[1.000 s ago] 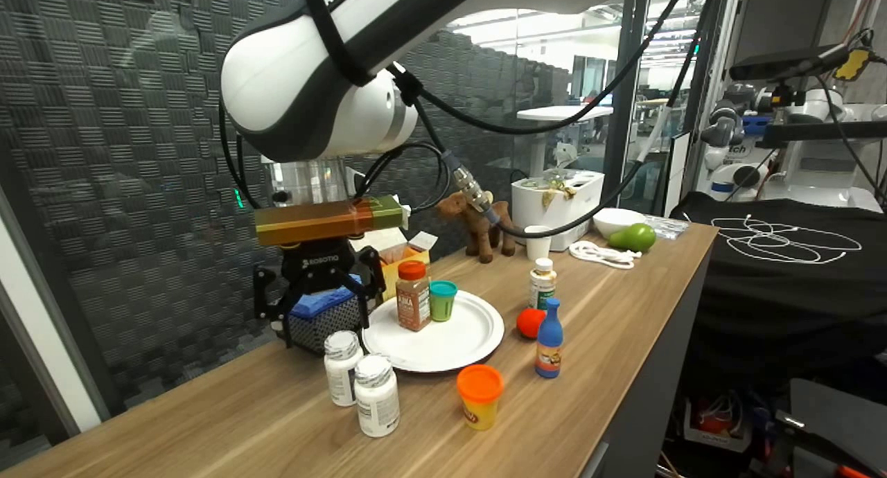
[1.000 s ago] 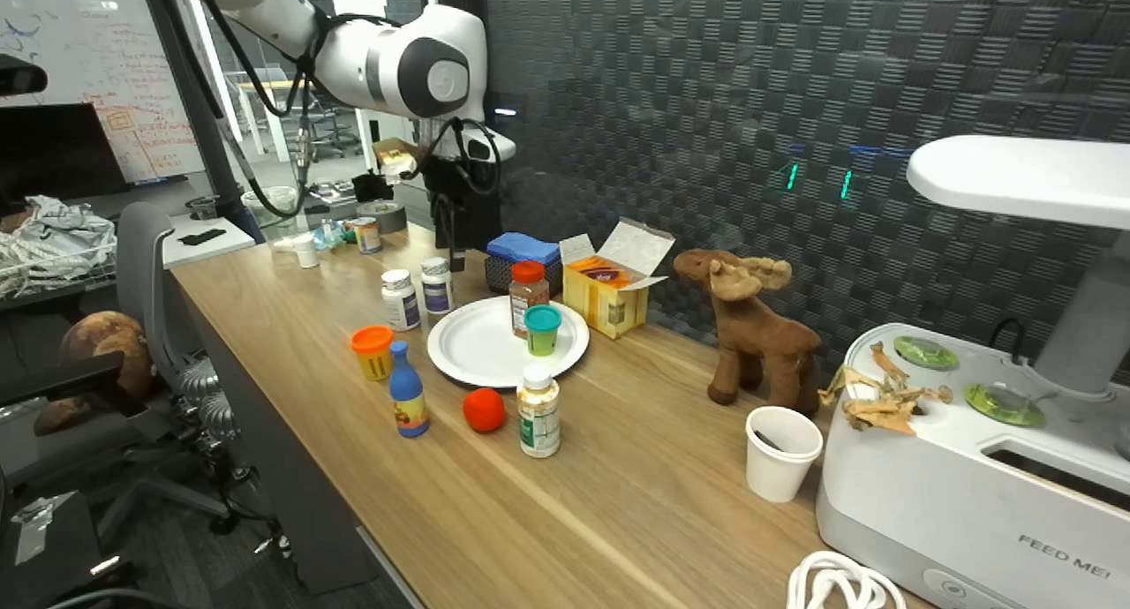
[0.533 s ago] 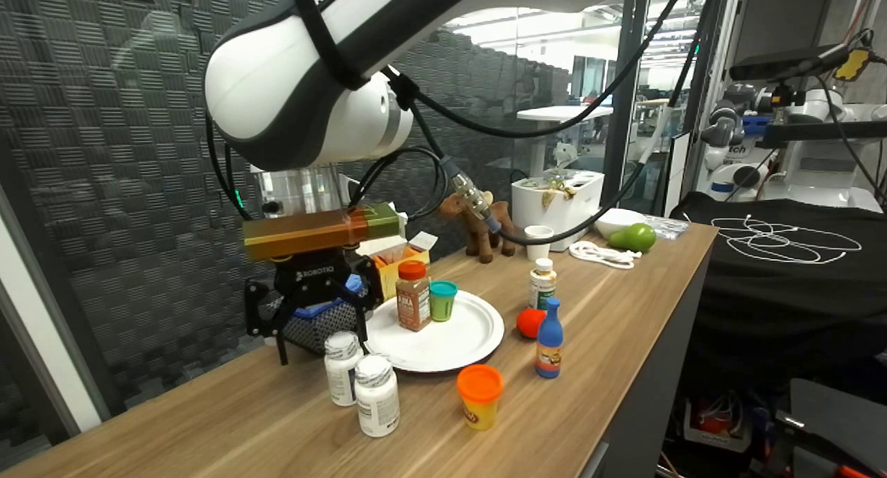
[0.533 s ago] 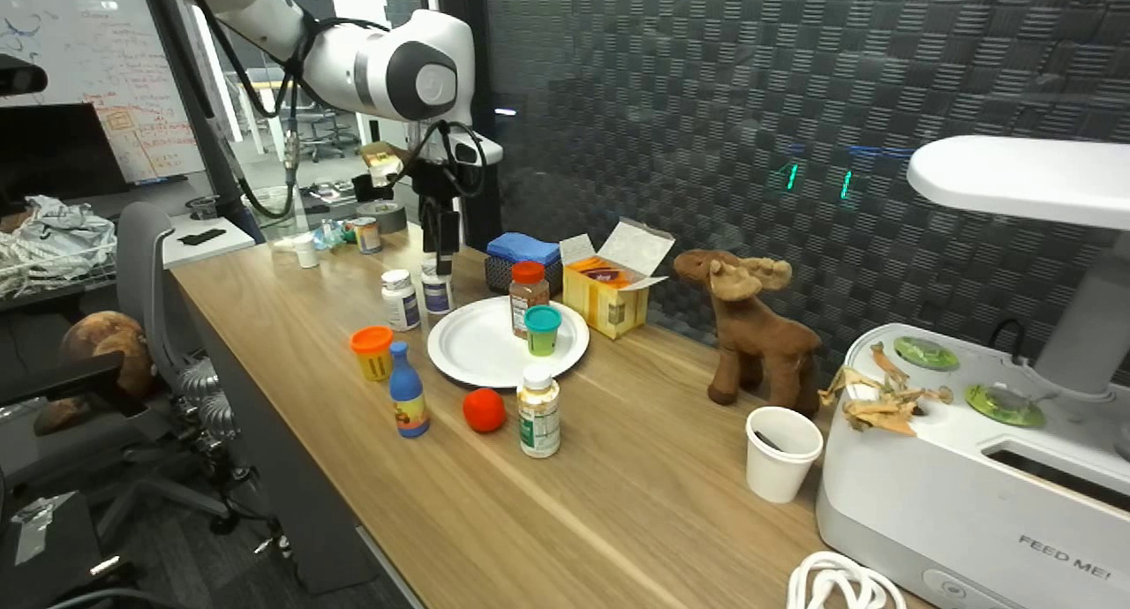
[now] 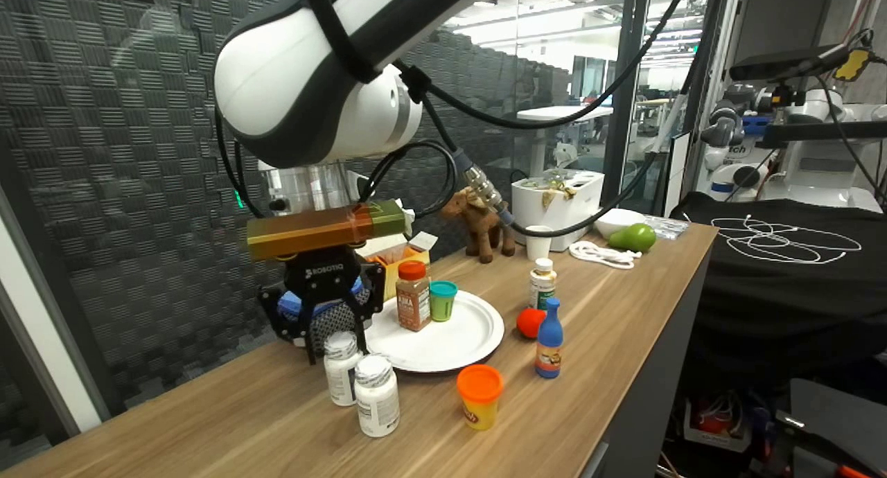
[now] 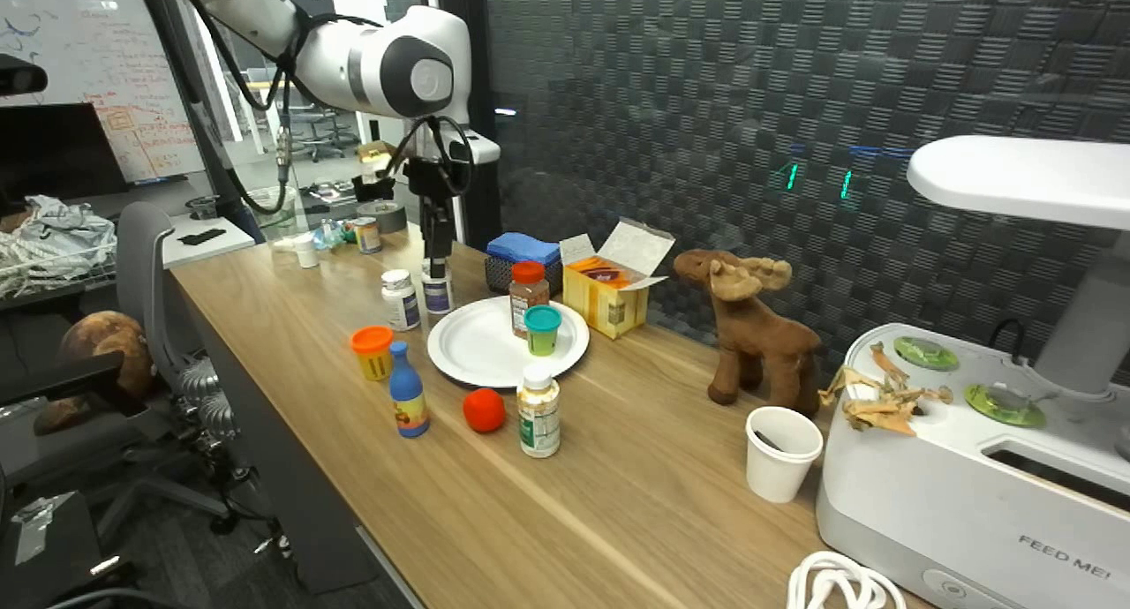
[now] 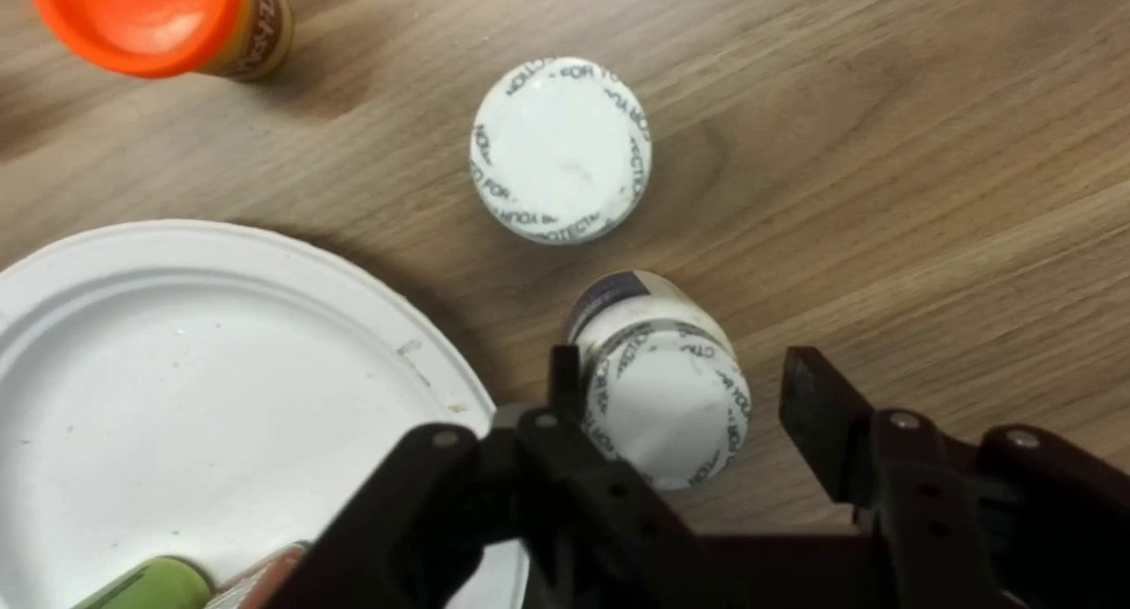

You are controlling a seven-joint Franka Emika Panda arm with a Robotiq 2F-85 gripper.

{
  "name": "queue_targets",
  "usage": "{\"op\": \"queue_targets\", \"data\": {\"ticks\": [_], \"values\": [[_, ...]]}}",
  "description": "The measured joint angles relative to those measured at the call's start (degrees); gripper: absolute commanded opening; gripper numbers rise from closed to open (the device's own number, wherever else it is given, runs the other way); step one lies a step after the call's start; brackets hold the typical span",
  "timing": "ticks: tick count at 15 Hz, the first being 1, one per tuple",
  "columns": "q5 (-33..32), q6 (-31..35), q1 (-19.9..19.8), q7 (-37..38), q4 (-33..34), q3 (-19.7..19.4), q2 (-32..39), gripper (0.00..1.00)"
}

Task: Put all the bottles and the orange ball in the plate

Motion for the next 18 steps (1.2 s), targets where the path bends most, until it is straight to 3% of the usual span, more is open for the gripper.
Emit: {"op": "queue_targets", "data": {"ticks": [2,18], "values": [[-0.3,0.0,0.0,1.1,-0.6,-0.4,-0.7,0.19],[-6.6,1.8,-0.8,8.5,-6.2,-3.5,-7.7,0.19]]}}
